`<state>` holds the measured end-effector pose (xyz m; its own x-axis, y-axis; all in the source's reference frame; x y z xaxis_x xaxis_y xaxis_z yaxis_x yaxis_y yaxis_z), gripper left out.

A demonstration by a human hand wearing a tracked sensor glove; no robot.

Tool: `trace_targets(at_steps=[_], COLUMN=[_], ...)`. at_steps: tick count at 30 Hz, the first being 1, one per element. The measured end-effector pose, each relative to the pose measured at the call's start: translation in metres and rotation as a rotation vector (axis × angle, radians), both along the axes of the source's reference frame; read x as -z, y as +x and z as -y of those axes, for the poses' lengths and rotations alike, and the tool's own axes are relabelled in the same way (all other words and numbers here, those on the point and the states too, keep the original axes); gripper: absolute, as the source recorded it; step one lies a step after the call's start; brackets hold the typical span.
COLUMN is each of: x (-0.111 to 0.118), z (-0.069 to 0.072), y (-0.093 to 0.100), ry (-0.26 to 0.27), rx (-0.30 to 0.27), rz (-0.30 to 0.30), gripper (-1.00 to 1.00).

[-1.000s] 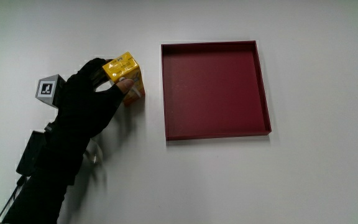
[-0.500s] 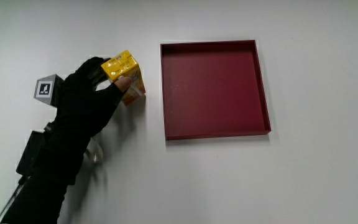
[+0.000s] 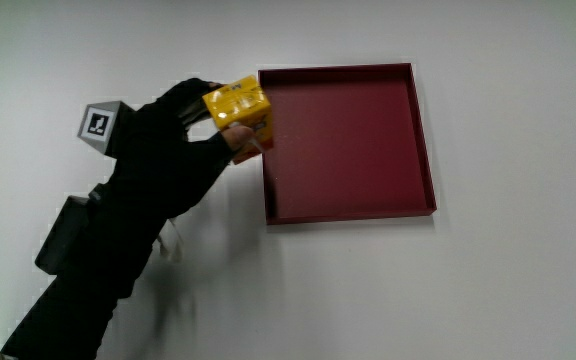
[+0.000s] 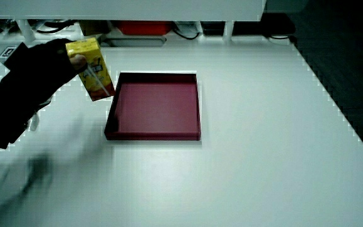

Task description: Pick ice redtea

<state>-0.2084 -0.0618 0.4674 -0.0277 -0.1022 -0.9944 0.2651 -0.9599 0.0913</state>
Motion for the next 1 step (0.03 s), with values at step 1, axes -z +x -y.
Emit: trace_targets(at_steps=[1], x=[0.0015], z=[0.0007], y=[0.0037], ry=[0.002], rx=[-0.013], rz=[-0.009], gripper=[1.0])
